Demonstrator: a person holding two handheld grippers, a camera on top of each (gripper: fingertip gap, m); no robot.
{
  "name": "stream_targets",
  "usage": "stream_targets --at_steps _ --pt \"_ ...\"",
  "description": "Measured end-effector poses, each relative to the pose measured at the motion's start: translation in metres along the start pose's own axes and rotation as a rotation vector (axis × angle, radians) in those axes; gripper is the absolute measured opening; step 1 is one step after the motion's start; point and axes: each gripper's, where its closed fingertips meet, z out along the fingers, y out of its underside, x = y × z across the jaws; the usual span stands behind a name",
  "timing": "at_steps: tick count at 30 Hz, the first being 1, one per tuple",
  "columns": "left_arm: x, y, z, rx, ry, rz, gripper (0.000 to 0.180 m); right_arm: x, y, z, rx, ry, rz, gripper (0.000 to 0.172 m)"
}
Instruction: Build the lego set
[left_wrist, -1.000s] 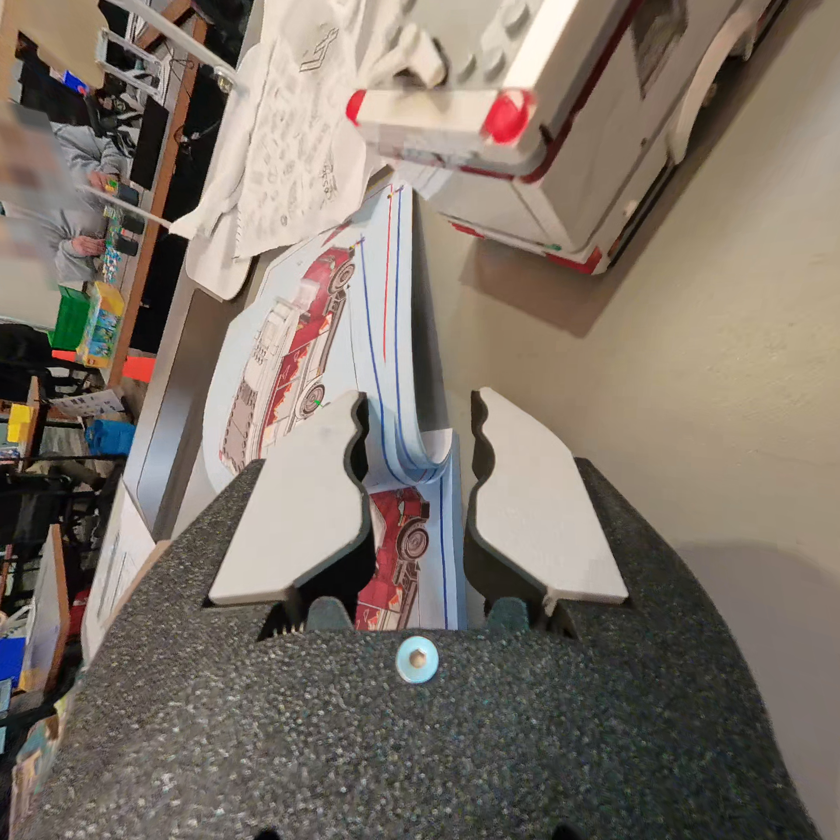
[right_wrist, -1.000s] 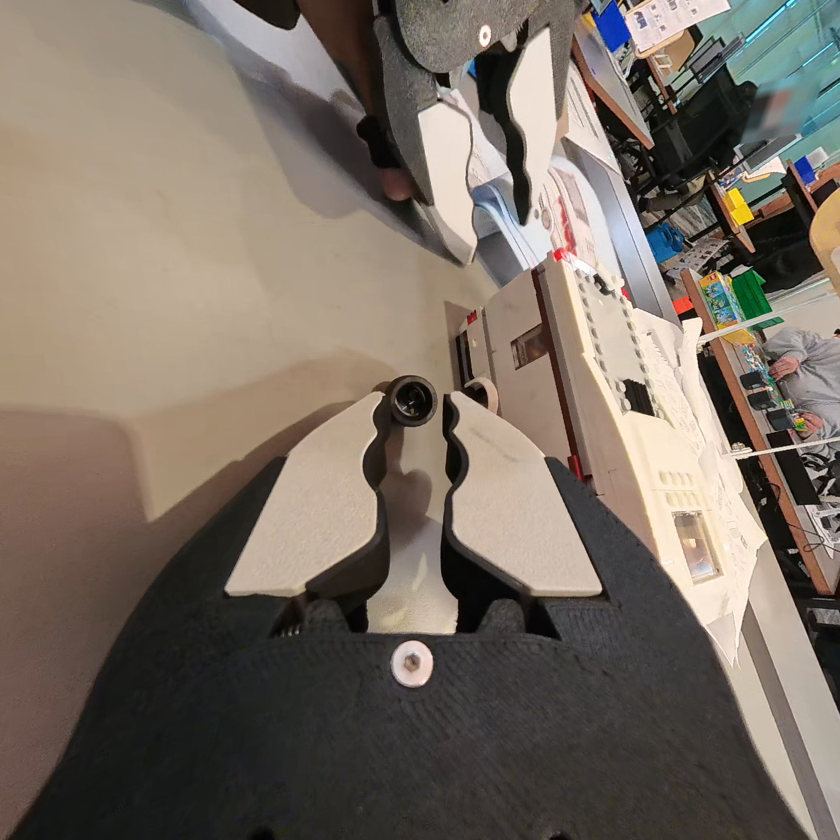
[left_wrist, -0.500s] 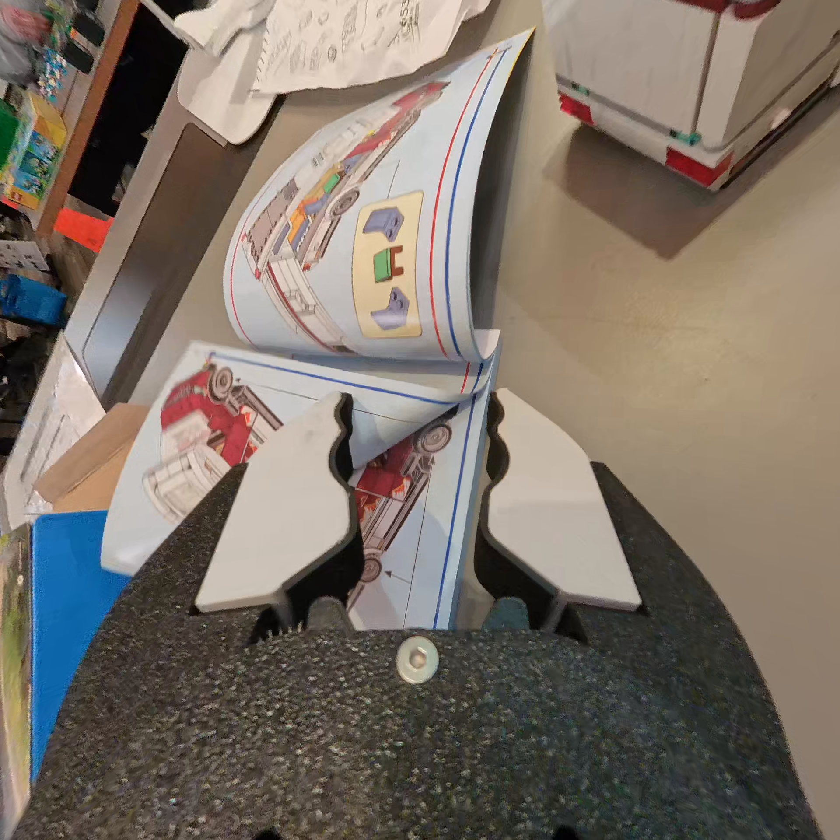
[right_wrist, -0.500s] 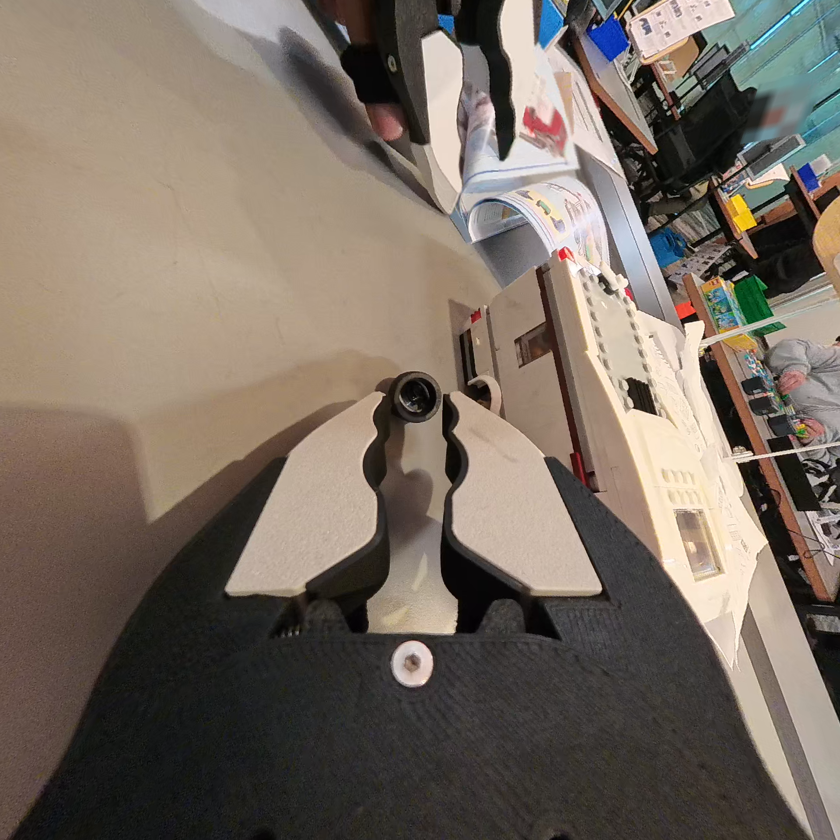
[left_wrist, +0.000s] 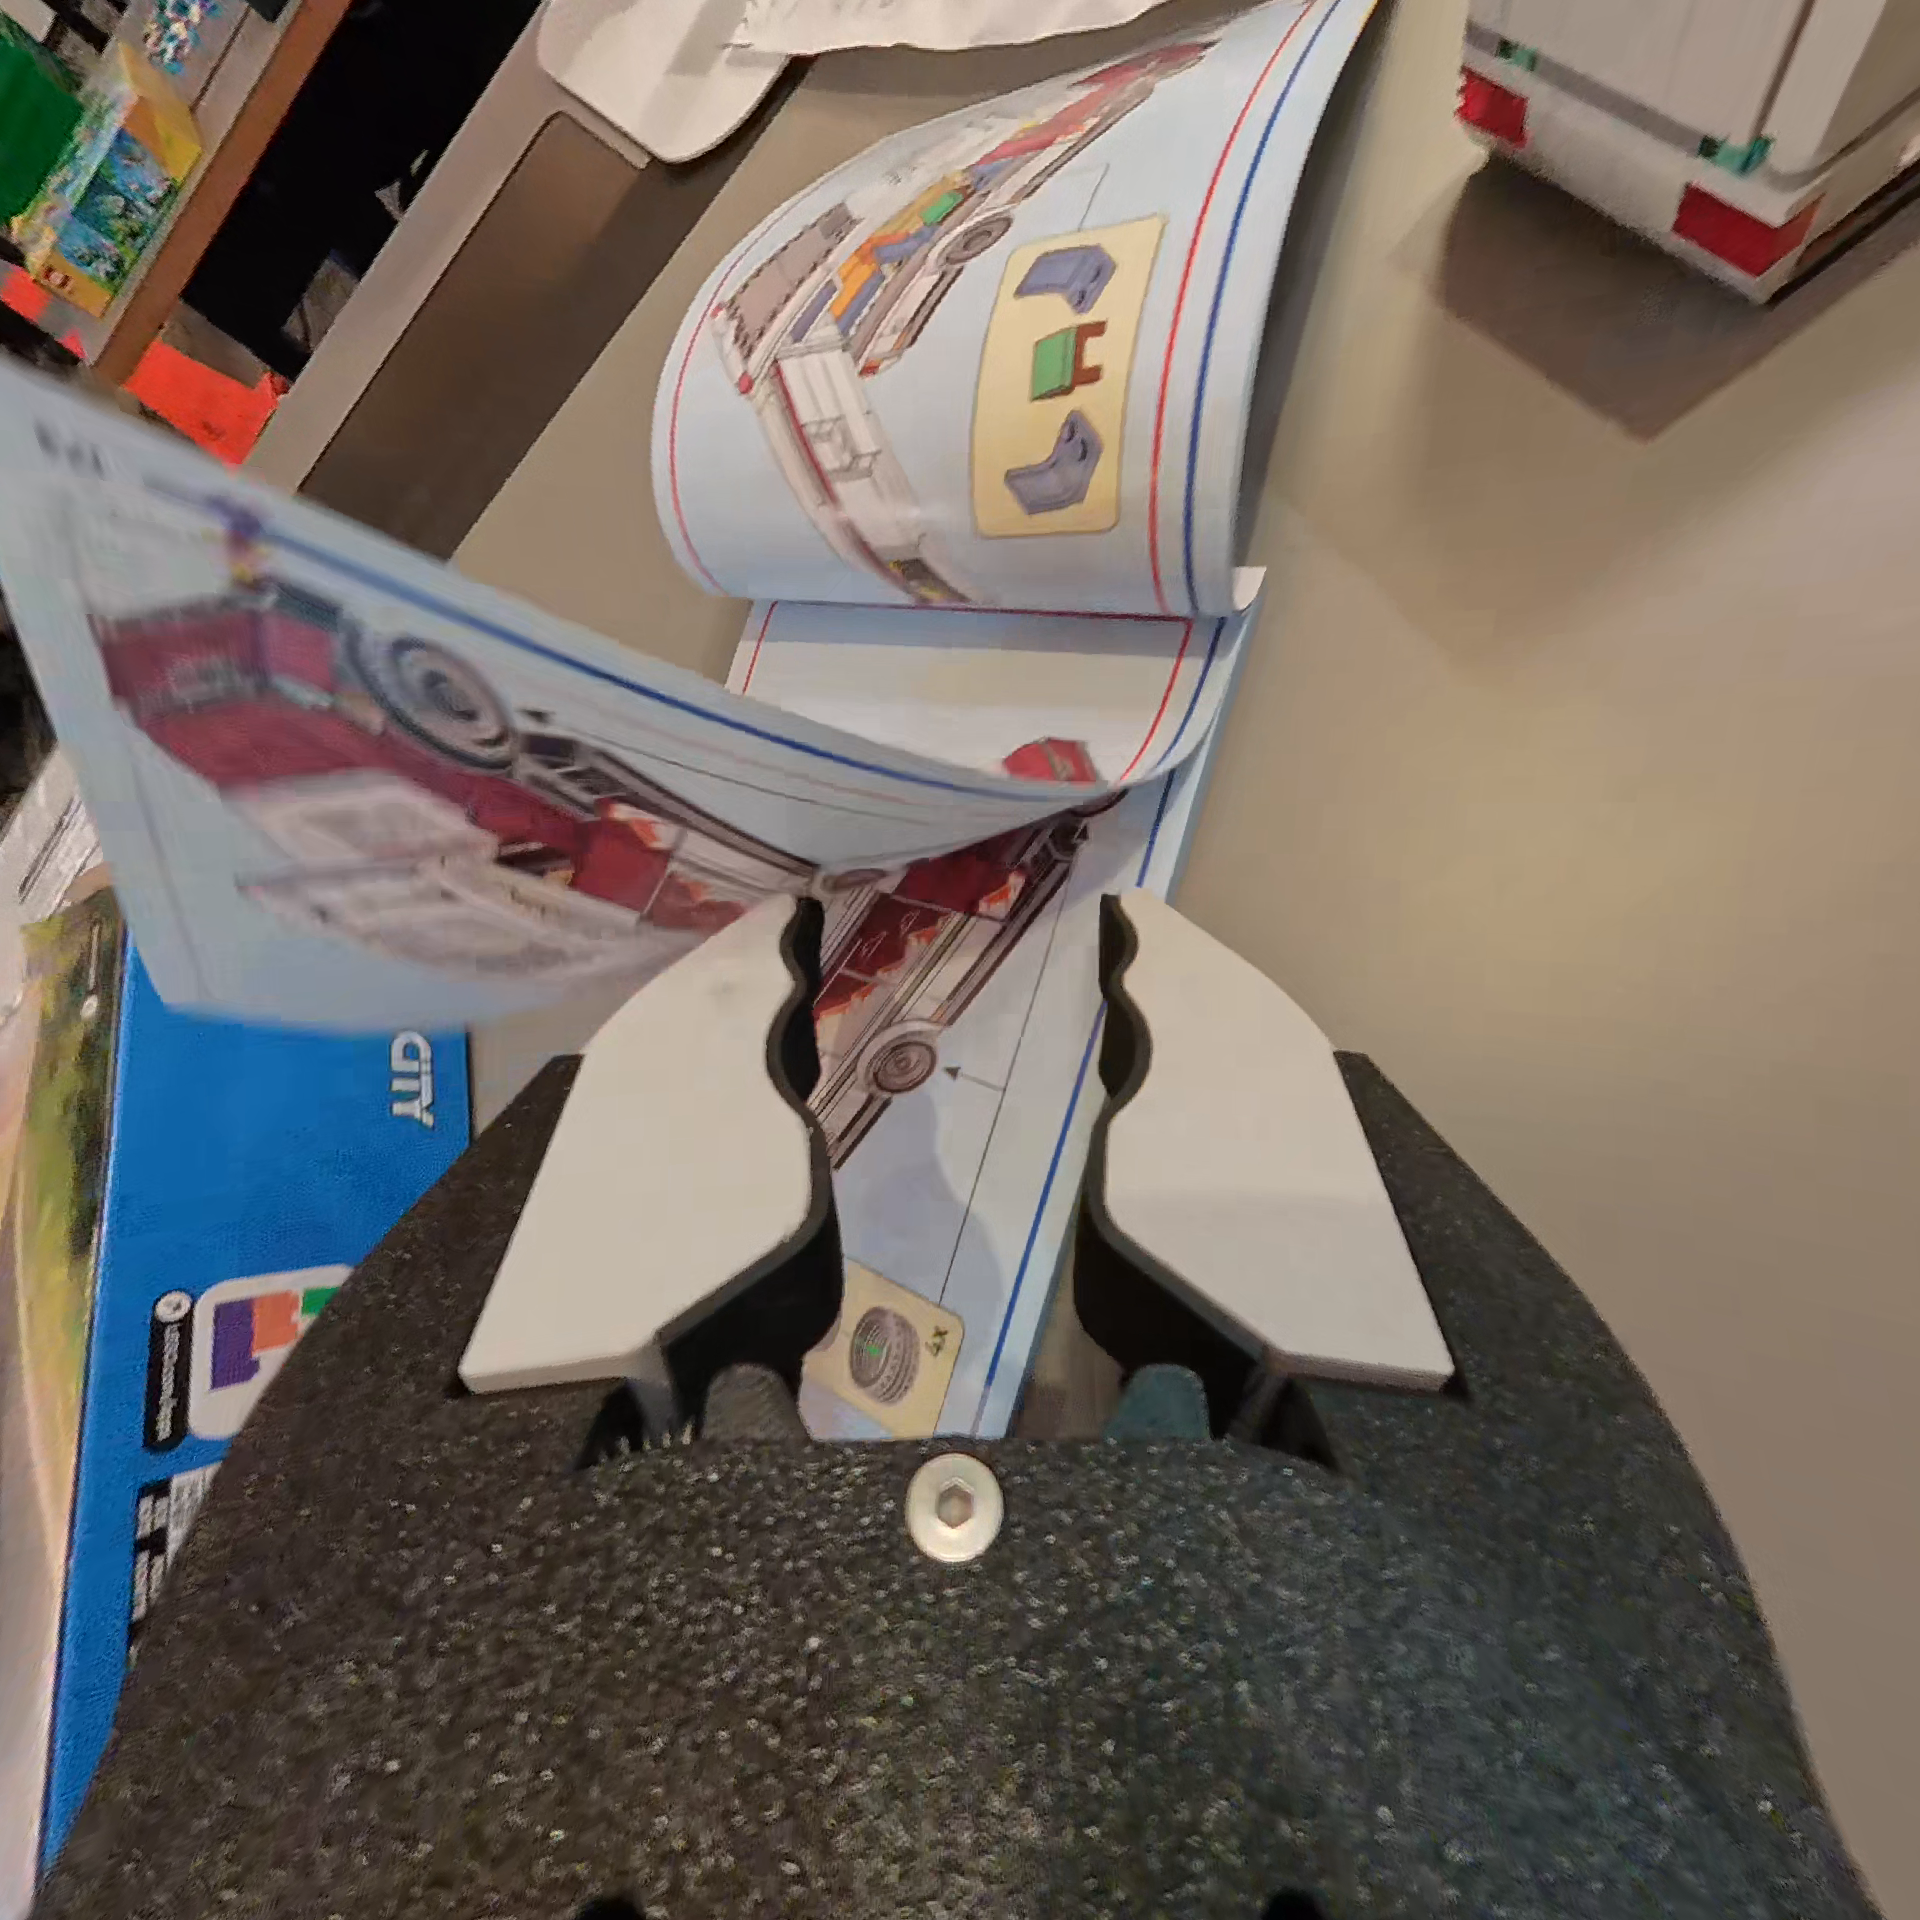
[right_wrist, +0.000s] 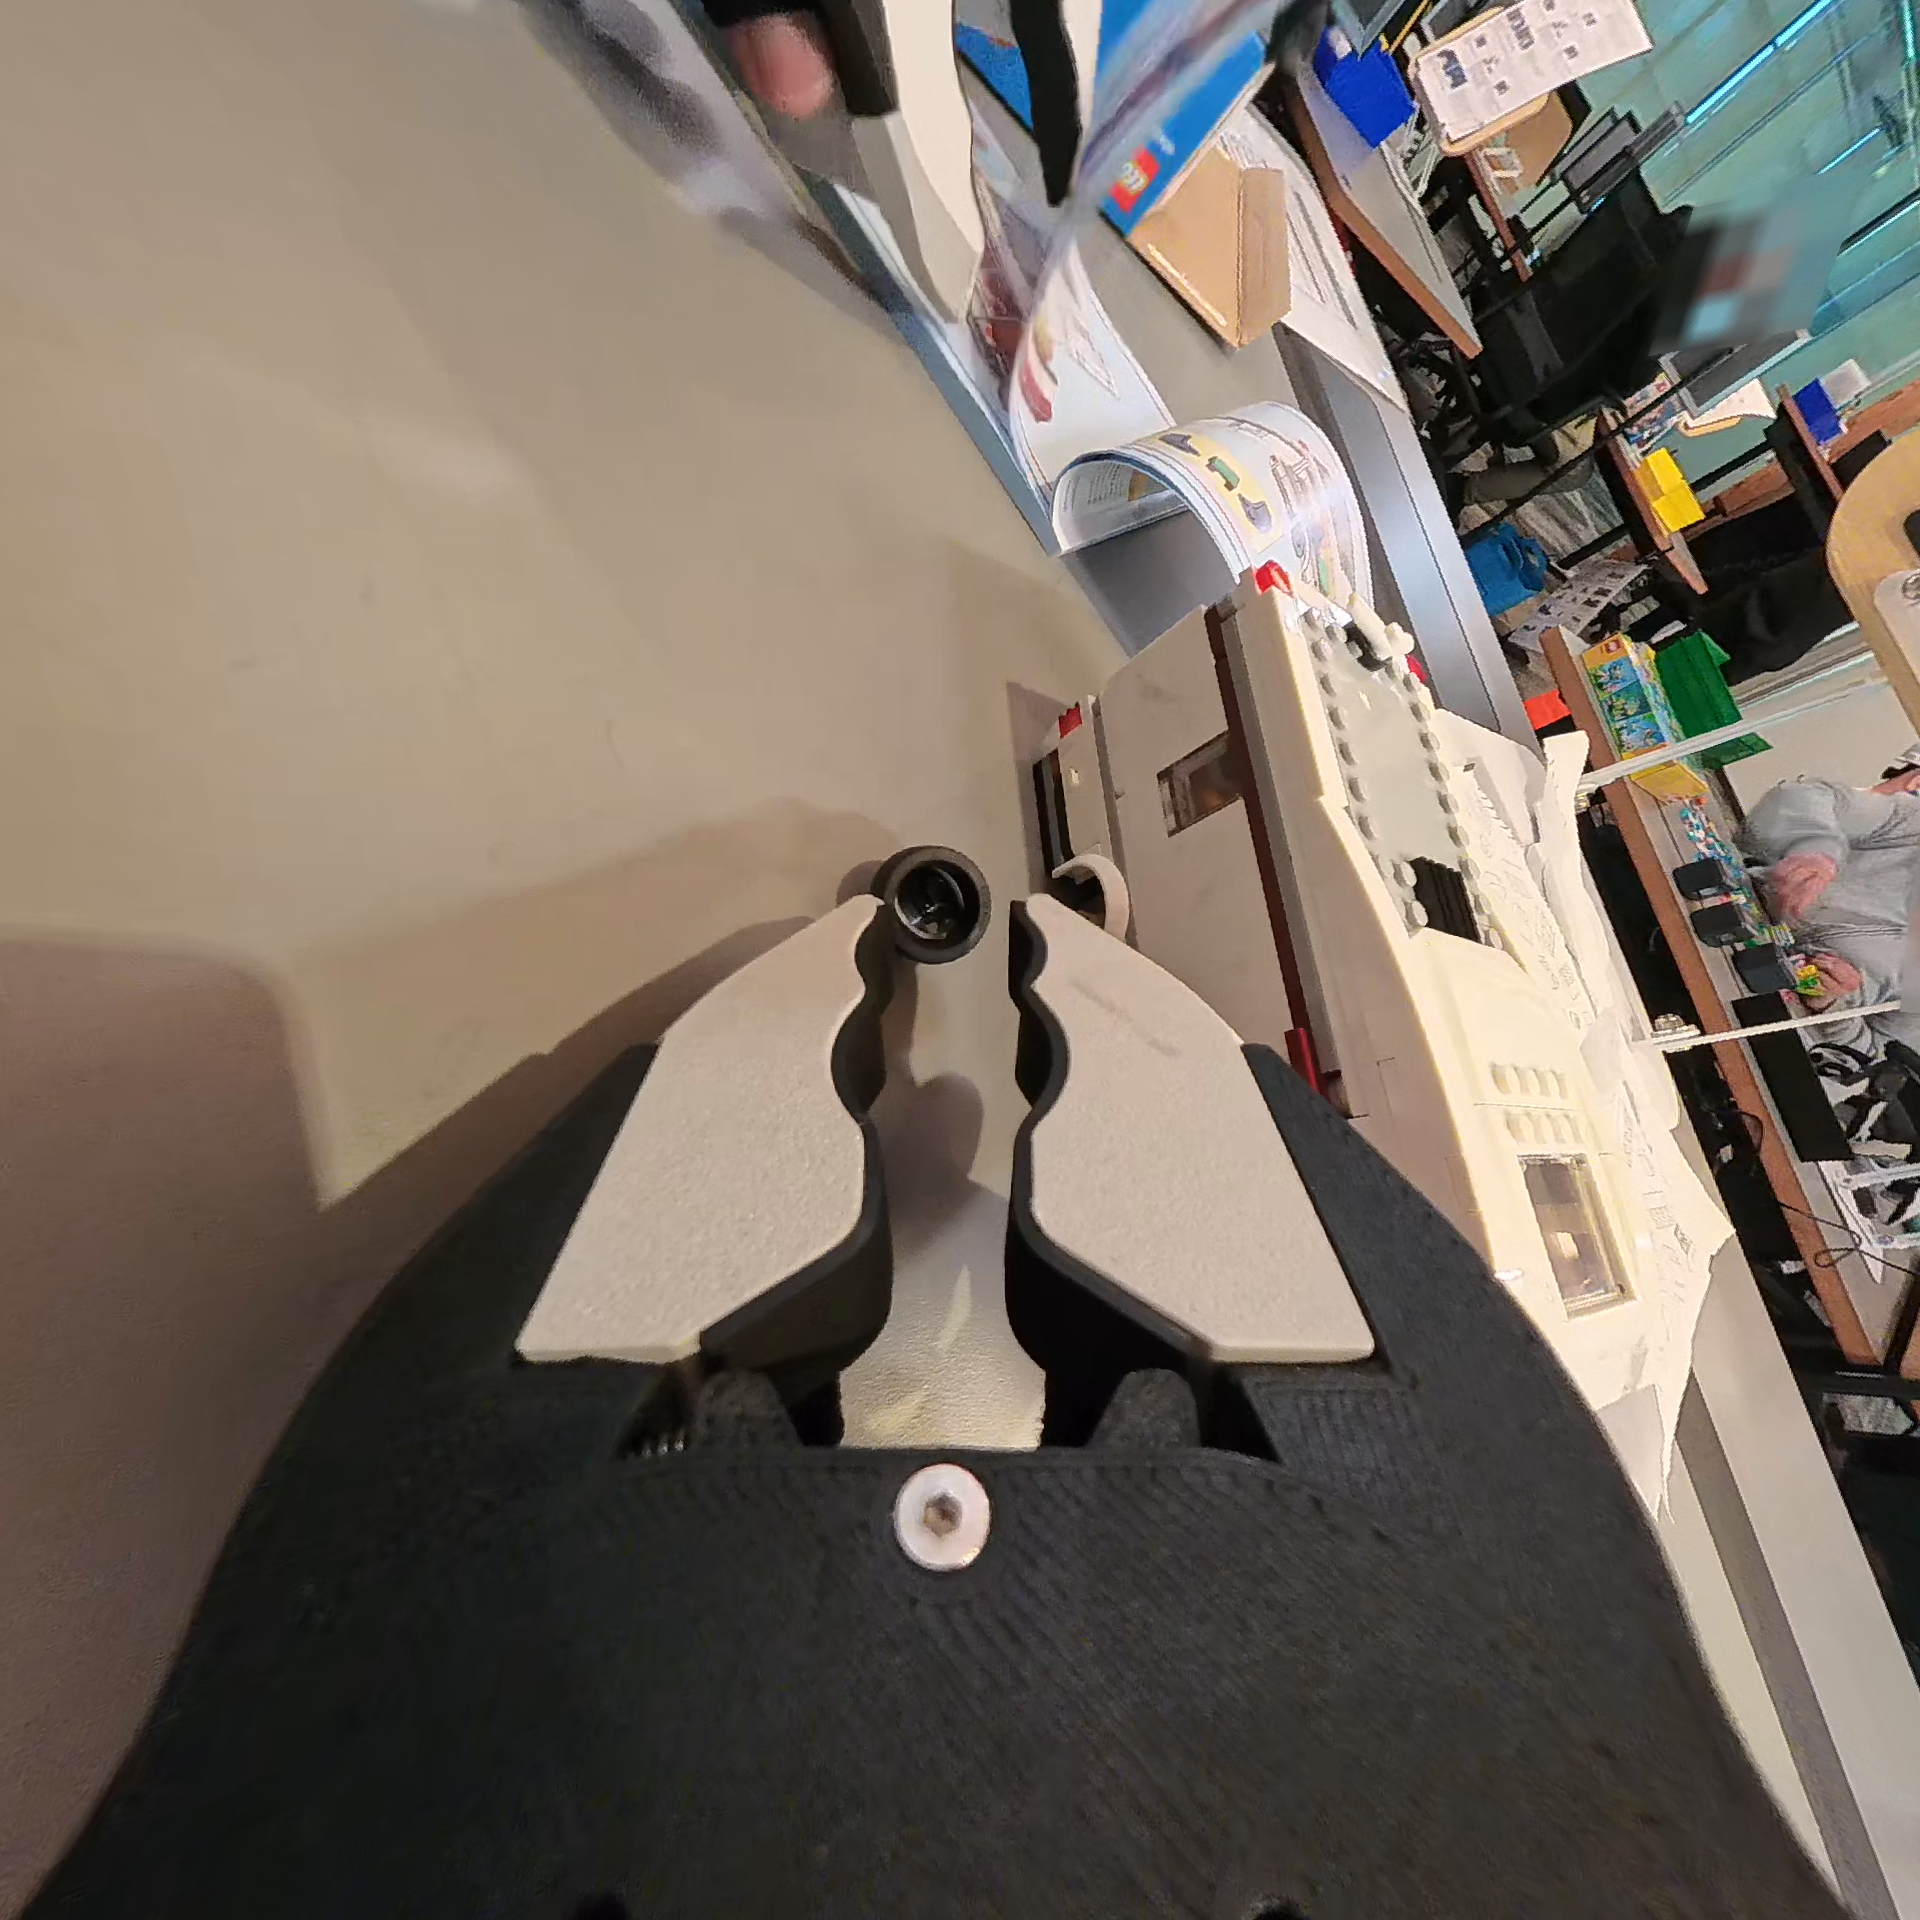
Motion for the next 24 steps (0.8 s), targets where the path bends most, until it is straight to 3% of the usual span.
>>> stream_targets --at_steps 6,24 --pt "-0.008 0.016 -0.003 -0.042 -0.004 -0.055 0.048 0.001 0.0 0.0 -0.002 0.006 0.001 0.02" --pt "-0.005 0.021 -0.001 -0.054 0.058 -0.144 0.046 0.001 0.002 0.0 -0.008 0.009 -0.003 0.02"
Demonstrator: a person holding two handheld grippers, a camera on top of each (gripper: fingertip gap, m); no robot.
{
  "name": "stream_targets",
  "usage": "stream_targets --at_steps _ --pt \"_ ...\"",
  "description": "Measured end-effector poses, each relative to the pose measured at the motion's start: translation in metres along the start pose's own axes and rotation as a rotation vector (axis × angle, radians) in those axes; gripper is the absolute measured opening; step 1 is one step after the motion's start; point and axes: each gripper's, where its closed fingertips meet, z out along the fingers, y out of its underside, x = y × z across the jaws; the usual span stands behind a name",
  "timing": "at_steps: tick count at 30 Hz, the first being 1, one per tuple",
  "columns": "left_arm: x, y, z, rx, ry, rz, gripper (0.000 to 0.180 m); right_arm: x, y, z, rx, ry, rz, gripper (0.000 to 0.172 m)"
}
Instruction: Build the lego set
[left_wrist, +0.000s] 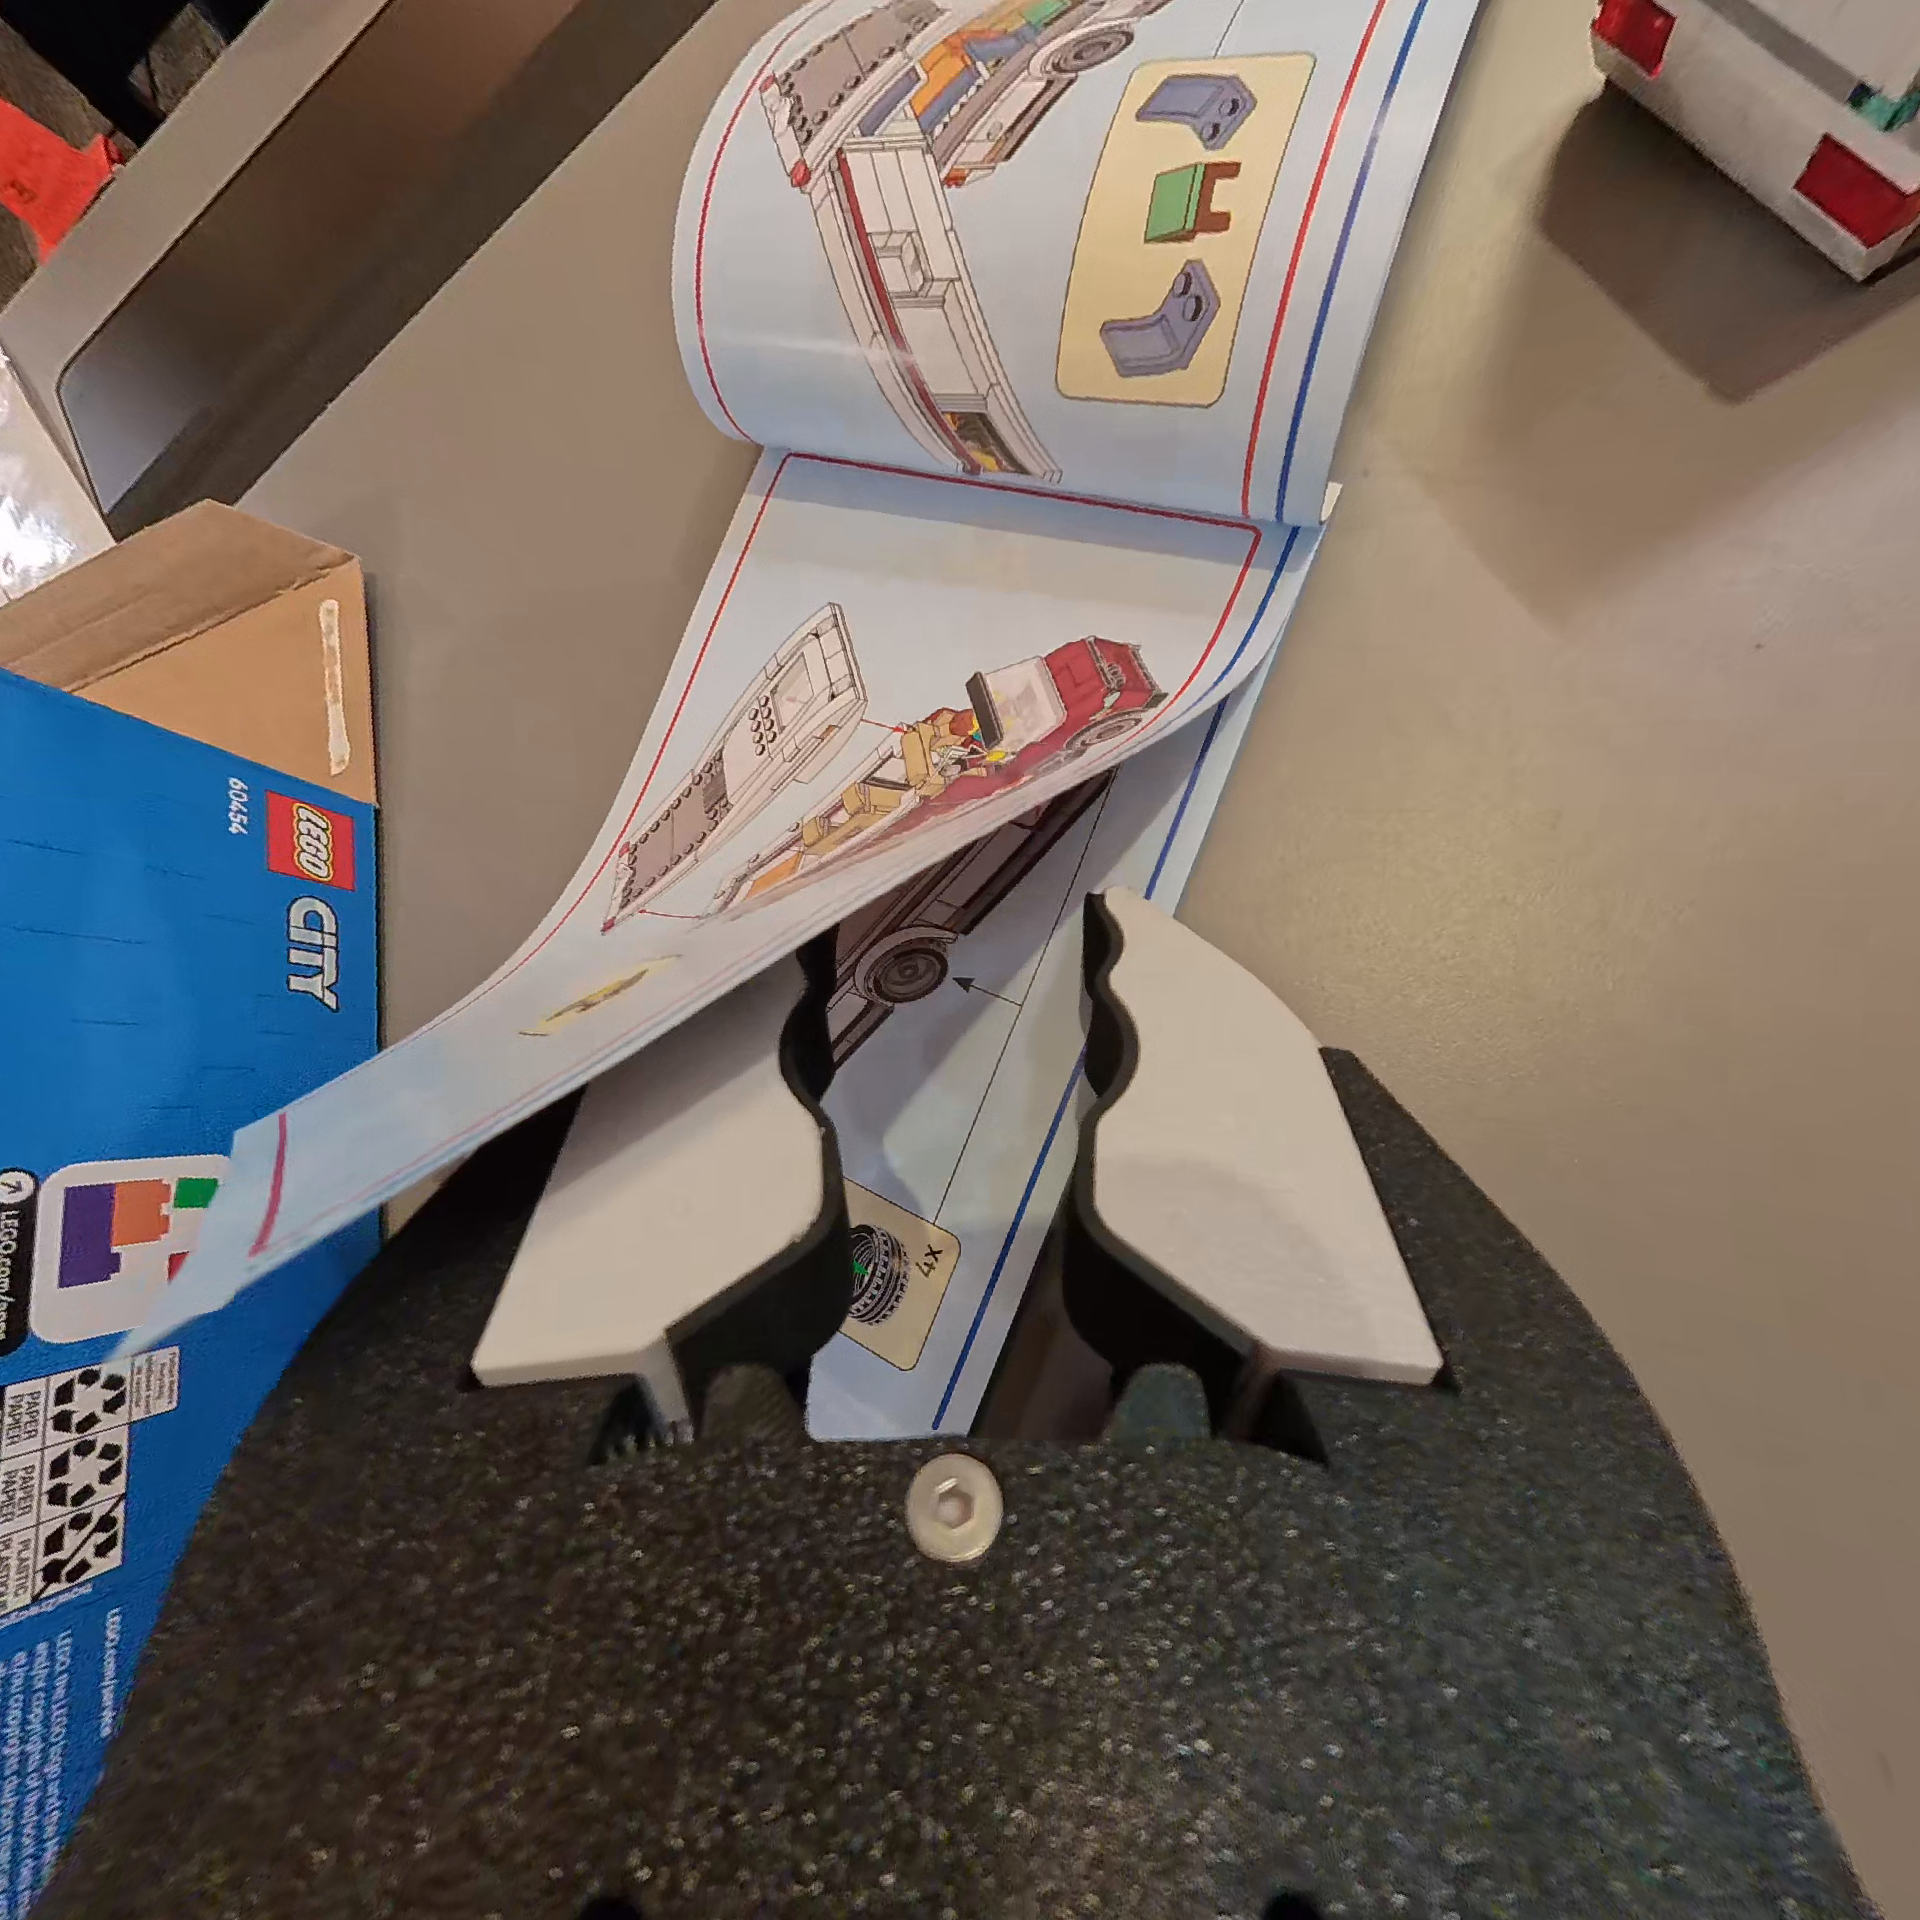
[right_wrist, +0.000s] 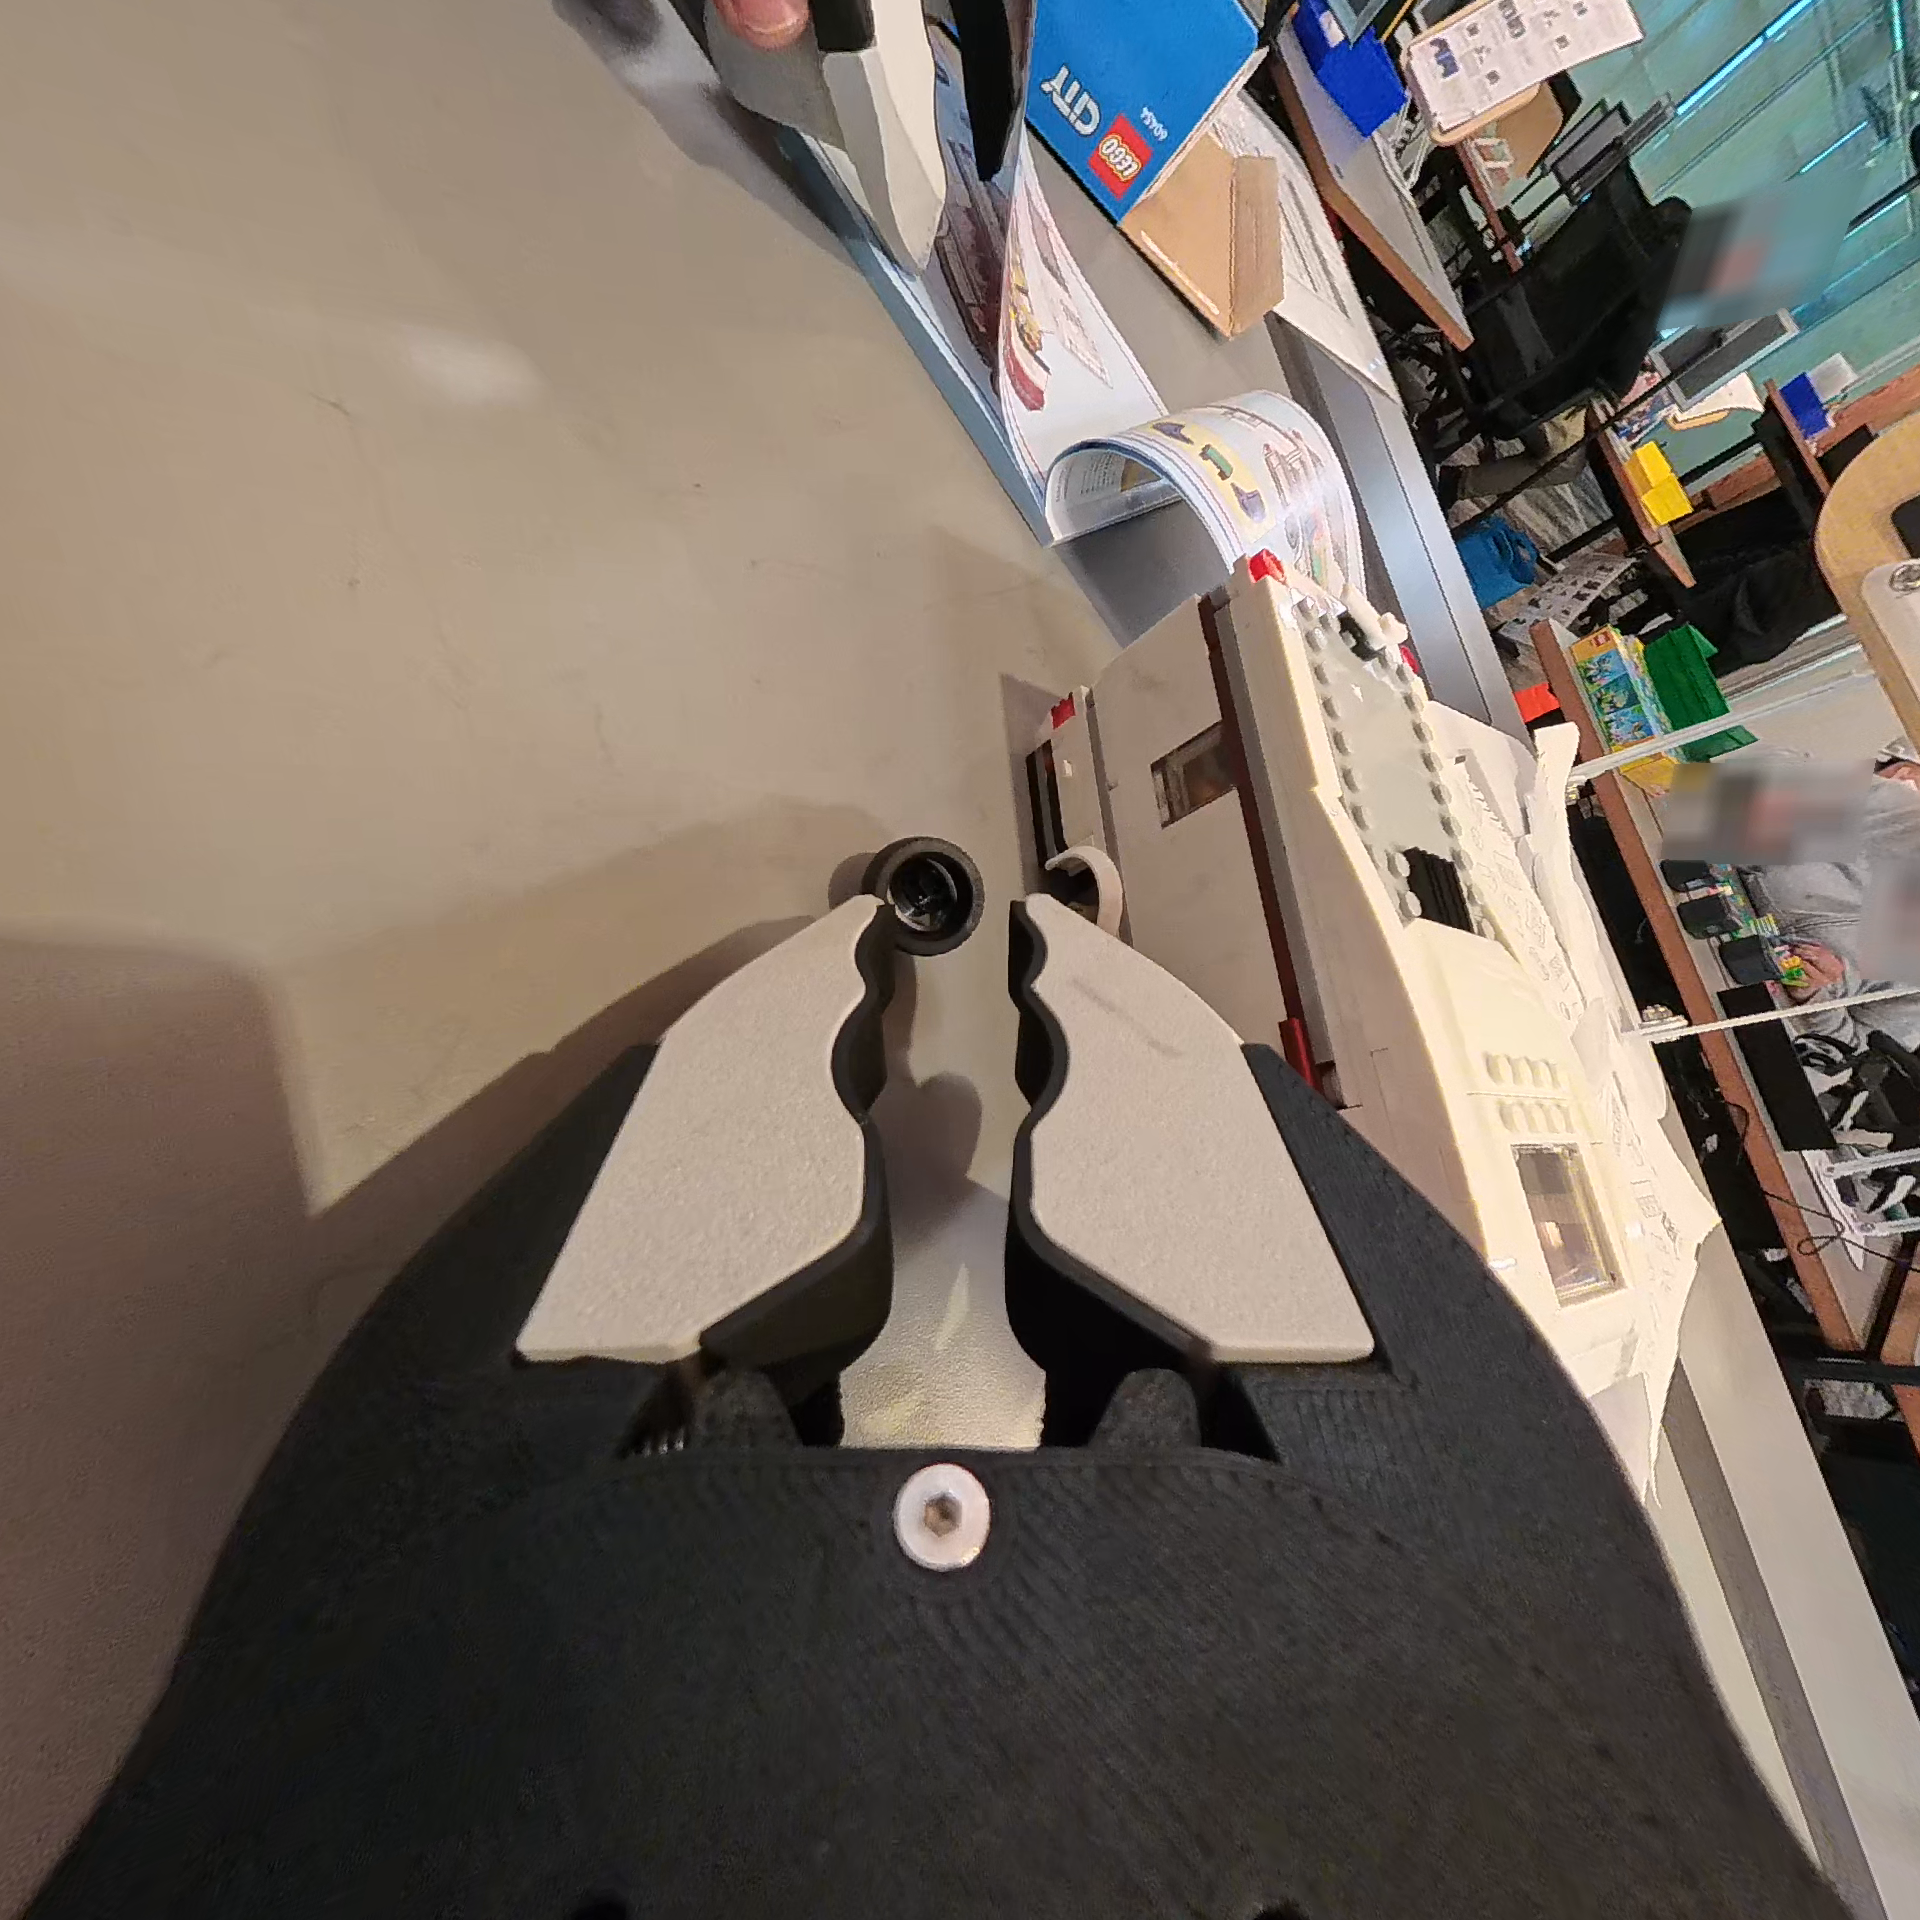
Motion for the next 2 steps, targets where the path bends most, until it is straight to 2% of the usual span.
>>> stream_targets --at_steps 2 --pt "0.0 0.0005 0.0 -0.003 0.002 -0.008 0.046 -0.0001 0.0001 0.0001 0.0 0.0 -0.002 0.02"
